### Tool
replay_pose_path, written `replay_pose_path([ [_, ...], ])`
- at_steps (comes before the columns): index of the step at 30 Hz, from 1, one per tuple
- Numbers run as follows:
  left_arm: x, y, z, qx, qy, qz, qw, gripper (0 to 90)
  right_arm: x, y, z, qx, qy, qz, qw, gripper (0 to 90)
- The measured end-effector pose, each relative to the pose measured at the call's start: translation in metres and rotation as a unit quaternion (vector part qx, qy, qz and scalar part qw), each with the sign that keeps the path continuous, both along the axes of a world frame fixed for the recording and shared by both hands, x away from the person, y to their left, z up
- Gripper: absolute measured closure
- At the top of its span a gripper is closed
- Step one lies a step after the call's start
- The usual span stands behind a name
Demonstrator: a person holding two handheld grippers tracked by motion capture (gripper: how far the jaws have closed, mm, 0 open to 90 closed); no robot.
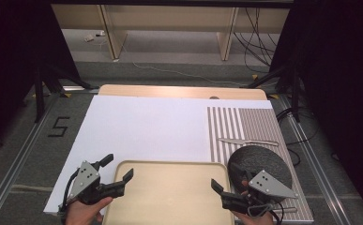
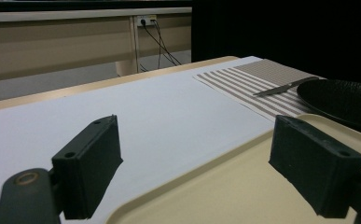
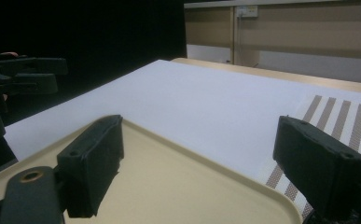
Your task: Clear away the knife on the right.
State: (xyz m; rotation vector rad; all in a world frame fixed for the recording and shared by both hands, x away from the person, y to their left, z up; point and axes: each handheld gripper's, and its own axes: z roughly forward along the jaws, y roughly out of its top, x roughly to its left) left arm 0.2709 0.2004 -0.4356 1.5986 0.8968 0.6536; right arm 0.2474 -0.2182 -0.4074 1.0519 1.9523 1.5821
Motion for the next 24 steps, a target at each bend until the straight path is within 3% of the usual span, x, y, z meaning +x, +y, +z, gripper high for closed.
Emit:
replay_pose_path([
  [5, 0.000, 0.000, 0.000, 0.000, 0.000, 0.002, 1.0000, 15.9, 0.001, 0.000, 0.000, -0.003, 0.000, 0.002, 1.0000, 17.2],
  [7, 0.000, 0.000, 0.000, 0.000, 0.000, 0.001, 1.0000, 15.9, 0.000, 0.000, 0.001, -0.006, 0.011, 0.007, 0.9999, 17.2],
  [14, 0.000, 0.001, 0.000, 0.000, -0.001, 0.004, 1.0000, 16.0, 0.002, 0.002, -0.001, -0.010, 0.007, 0.008, 0.9999, 17.3],
  [22, 0.001, 0.000, -0.001, 0.001, -0.005, -0.001, 1.0000, 16.0, 0.007, -0.004, 0.001, -0.009, 0.013, 0.012, 0.9998, 17.6],
  [24, 0.000, 0.000, -0.001, 0.001, -0.005, 0.000, 1.0000, 16.0, 0.010, -0.009, 0.004, -0.020, 0.016, 0.017, 0.9995, 17.7],
])
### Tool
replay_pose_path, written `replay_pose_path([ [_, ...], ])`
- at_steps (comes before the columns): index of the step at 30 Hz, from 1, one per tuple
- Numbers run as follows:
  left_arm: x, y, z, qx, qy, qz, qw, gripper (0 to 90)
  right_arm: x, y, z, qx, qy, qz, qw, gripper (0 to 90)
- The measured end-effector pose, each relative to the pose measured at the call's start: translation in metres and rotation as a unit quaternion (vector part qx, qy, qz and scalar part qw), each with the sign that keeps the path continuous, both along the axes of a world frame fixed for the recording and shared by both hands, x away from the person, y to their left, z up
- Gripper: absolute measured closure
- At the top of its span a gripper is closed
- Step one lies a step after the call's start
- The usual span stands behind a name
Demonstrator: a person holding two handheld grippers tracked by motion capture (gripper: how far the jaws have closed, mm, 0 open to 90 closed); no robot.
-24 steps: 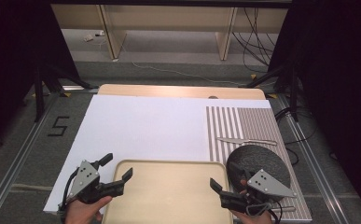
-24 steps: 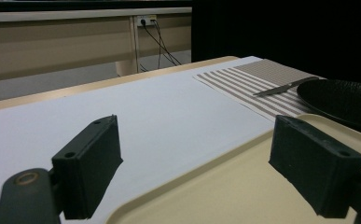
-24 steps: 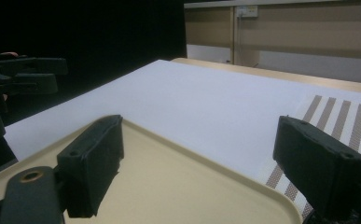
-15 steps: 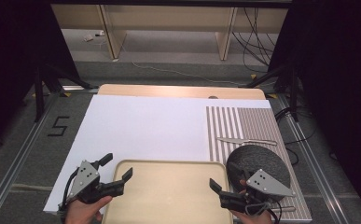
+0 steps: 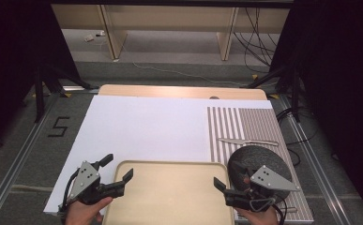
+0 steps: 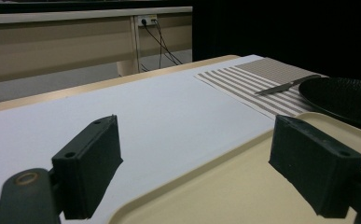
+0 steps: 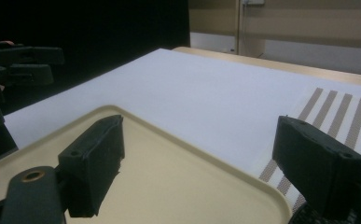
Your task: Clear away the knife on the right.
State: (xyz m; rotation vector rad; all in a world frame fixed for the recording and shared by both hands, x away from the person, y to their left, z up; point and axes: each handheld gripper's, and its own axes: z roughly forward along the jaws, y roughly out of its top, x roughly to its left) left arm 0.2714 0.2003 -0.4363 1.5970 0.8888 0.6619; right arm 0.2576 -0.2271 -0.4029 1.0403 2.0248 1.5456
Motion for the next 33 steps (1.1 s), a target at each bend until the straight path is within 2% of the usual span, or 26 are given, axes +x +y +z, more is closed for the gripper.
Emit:
replay_pose_path([
  [4, 0.000, 0.001, 0.000, 0.002, 0.004, 0.005, 1.0000, 16.0, 0.005, -0.006, 0.003, -0.004, 0.001, -0.001, 1.0000, 18.1],
  [5, 0.000, 0.001, 0.000, 0.003, 0.004, 0.005, 1.0000, 16.0, 0.005, -0.008, 0.005, -0.009, 0.008, -0.003, 0.9999, 18.1],
  [9, 0.000, 0.001, 0.000, 0.002, 0.000, 0.003, 1.0000, 16.0, 0.010, -0.013, 0.008, -0.009, 0.000, -0.003, 1.0000, 18.3],
  [12, 0.000, 0.001, 0.000, 0.001, -0.001, 0.001, 1.0000, 16.0, 0.016, -0.018, 0.014, -0.028, 0.012, 0.002, 0.9995, 18.3],
  [17, 0.000, 0.001, 0.000, 0.006, 0.000, 0.002, 1.0000, 16.0, 0.024, -0.026, 0.022, -0.052, 0.016, 0.008, 0.9985, 18.4],
  [18, 0.000, 0.001, 0.000, 0.006, 0.000, 0.003, 1.0000, 16.0, 0.031, -0.031, 0.026, -0.071, 0.029, 0.019, 0.9969, 18.4],
  [19, 0.000, 0.001, 0.000, 0.005, 0.000, 0.004, 1.0000, 16.0, 0.031, -0.031, 0.026, -0.071, 0.029, 0.019, 0.9969, 18.4],
  [20, 0.000, 0.001, 0.000, 0.006, -0.001, 0.004, 1.0000, 16.0, 0.035, -0.032, 0.027, -0.080, 0.022, 0.021, 0.9964, 18.4],
  [21, 0.000, 0.001, 0.000, 0.007, -0.001, 0.004, 1.0000, 16.0, 0.038, -0.033, 0.028, -0.089, 0.025, 0.026, 0.9954, 18.4],
  [22, 0.000, 0.001, -0.001, 0.008, -0.002, 0.004, 1.0000, 16.0, 0.042, -0.035, 0.030, -0.109, 0.028, 0.027, 0.9933, 18.5],
  [23, 0.000, 0.001, -0.001, 0.010, -0.003, 0.003, 0.9999, 16.0, 0.045, -0.037, 0.030, -0.116, 0.030, 0.031, 0.9924, 18.5],
  [24, 0.000, 0.001, -0.001, 0.011, -0.003, 0.002, 0.9999, 16.0, 0.054, -0.041, 0.033, -0.135, 0.037, 0.037, 0.9895, 18.8],
  [25, 0.000, 0.001, -0.001, 0.012, -0.003, 0.002, 0.9999, 16.0, 0.054, -0.041, 0.033, -0.135, 0.037, 0.037, 0.9895, 18.8],
  [26, 0.000, 0.001, -0.001, 0.012, -0.003, 0.002, 0.9999, 16.0, 0.063, -0.045, 0.035, -0.149, 0.054, 0.044, 0.9863, 19.0],
  [27, 0.000, 0.001, -0.001, 0.012, -0.003, 0.002, 0.9999, 16.0, 0.063, -0.045, 0.035, -0.149, 0.054, 0.044, 0.9863, 19.0],
  [29, 0.001, 0.001, -0.001, 0.014, -0.002, 0.003, 0.9999, 16.0, 0.071, -0.047, 0.037, -0.160, 0.059, 0.041, 0.9845, 19.3],
  [30, 0.001, 0.001, -0.002, 0.011, -0.004, 0.002, 0.9999, 16.0, 0.081, -0.048, 0.039, -0.170, 0.066, 0.046, 0.9821, 19.3],
  [32, 0.001, 0.001, -0.001, 0.011, -0.001, 0.004, 0.9999, 16.0, 0.084, -0.048, 0.040, -0.174, 0.069, 0.047, 0.9812, 19.3],
  [33, 0.001, 0.001, -0.001, 0.010, -0.001, 0.005, 0.9999, 16.0, 0.095, -0.049, 0.041, -0.185, 0.088, 0.055, 0.9773, 19.2],
])
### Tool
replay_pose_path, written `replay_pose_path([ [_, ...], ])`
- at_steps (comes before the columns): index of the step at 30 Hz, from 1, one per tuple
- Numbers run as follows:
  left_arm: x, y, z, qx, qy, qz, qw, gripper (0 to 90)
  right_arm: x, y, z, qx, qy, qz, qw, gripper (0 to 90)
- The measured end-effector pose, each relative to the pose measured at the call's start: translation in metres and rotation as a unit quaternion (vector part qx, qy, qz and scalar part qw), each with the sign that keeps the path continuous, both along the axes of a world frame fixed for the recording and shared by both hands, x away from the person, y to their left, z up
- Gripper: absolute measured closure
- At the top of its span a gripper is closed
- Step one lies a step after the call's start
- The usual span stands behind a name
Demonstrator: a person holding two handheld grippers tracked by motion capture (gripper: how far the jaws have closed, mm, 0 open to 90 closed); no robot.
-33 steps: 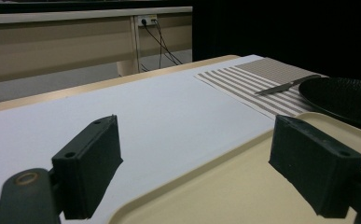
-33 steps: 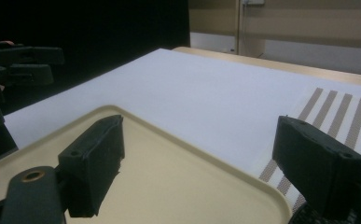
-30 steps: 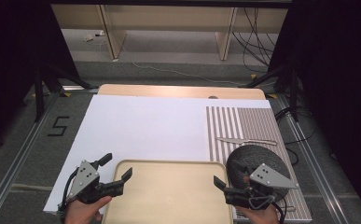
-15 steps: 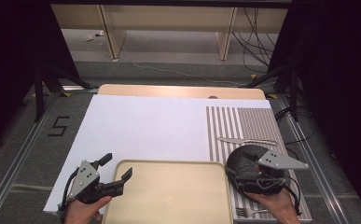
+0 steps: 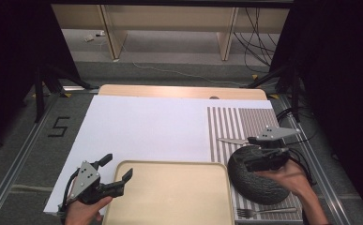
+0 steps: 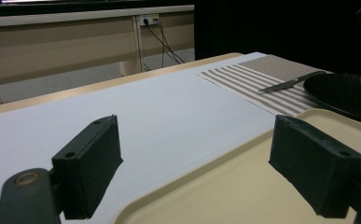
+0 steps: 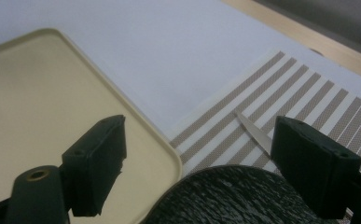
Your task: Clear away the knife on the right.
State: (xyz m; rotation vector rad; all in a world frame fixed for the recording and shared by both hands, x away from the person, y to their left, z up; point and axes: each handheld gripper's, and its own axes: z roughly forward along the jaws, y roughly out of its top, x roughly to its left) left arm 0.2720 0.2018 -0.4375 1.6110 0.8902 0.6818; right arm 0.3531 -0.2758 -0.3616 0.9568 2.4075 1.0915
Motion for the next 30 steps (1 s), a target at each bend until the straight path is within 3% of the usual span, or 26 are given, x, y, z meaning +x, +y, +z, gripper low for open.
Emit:
replay_pose_path([
  [2, 0.000, 0.000, 0.000, 0.001, 0.000, 0.001, 1.0000, 16.0, 0.005, 0.000, 0.000, -0.006, 0.006, 0.000, 1.0000, 19.2],
  [5, 0.000, 0.000, 0.000, 0.001, 0.000, 0.000, 1.0000, 16.1, 0.018, -0.001, 0.001, -0.038, 0.011, -0.001, 0.9992, 19.7],
  [13, 0.000, 0.000, 0.000, 0.002, -0.001, 0.001, 1.0000, 16.1, 0.041, -0.009, -0.002, -0.061, 0.034, -0.012, 0.9975, 19.9],
  [15, 0.001, 0.000, 0.000, 0.002, 0.000, 0.001, 1.0000, 16.1, 0.047, -0.012, -0.001, -0.073, 0.053, -0.013, 0.9958, 19.9],
  [18, 0.001, 0.000, 0.000, 0.001, -0.002, 0.001, 1.0000, 16.2, 0.058, -0.015, -0.005, -0.081, 0.059, -0.021, 0.9948, 19.9],
  [19, 0.001, 0.000, 0.000, 0.001, -0.002, 0.001, 1.0000, 16.2, 0.061, -0.016, -0.003, -0.091, 0.076, -0.021, 0.9927, 19.9],
  [30, 0.001, -0.001, 0.000, 0.005, -0.001, 0.001, 1.0000, 16.3, 0.096, -0.031, -0.017, -0.113, 0.111, -0.051, 0.9861, 20.6],
])
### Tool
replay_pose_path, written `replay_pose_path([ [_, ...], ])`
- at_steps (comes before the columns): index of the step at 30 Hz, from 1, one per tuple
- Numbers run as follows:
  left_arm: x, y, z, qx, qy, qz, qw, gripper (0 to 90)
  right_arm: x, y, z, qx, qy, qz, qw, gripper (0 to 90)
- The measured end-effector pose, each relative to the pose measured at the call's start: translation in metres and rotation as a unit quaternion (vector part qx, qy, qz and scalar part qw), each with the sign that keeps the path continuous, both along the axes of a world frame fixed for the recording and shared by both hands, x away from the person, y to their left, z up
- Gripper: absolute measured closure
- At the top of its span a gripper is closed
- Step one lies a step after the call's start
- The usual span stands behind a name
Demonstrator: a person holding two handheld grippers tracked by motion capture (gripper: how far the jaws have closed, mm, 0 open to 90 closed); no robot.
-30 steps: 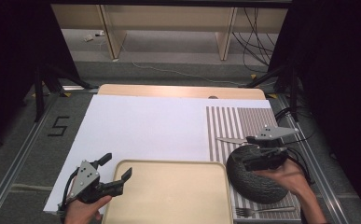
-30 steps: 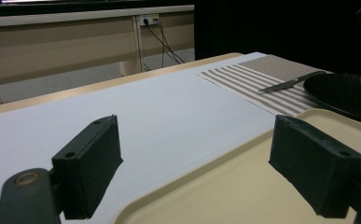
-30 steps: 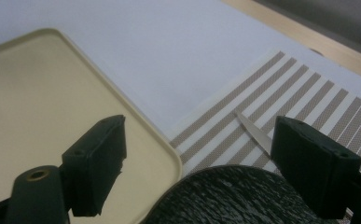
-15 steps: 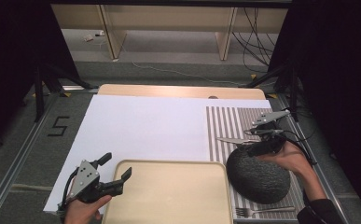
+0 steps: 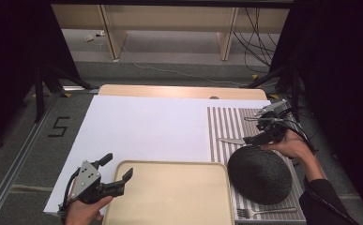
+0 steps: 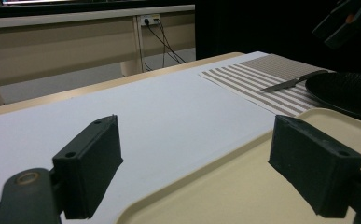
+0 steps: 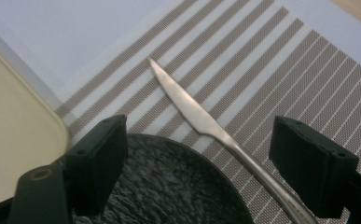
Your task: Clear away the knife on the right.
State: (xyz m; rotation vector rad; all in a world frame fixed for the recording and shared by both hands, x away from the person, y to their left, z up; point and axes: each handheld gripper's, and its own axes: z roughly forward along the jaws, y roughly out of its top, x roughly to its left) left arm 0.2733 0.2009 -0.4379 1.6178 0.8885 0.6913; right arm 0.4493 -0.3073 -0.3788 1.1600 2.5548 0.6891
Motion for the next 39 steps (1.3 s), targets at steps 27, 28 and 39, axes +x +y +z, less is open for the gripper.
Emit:
replay_pose_path([
  [27, 0.002, 0.001, -0.002, -0.002, -0.002, 0.001, 1.0000, 16.3, 0.056, -0.013, -0.037, -0.114, 0.077, -0.006, 0.9906, 24.1],
  [28, 0.002, 0.001, -0.001, 0.002, 0.000, 0.004, 1.0000, 16.3, 0.057, -0.013, -0.038, -0.115, 0.080, -0.006, 0.9901, 24.2],
  [39, 0.002, 0.001, -0.001, 0.004, -0.002, 0.004, 1.0000, 16.3, 0.067, -0.012, -0.046, -0.156, 0.089, 0.005, 0.9837, 26.3],
])
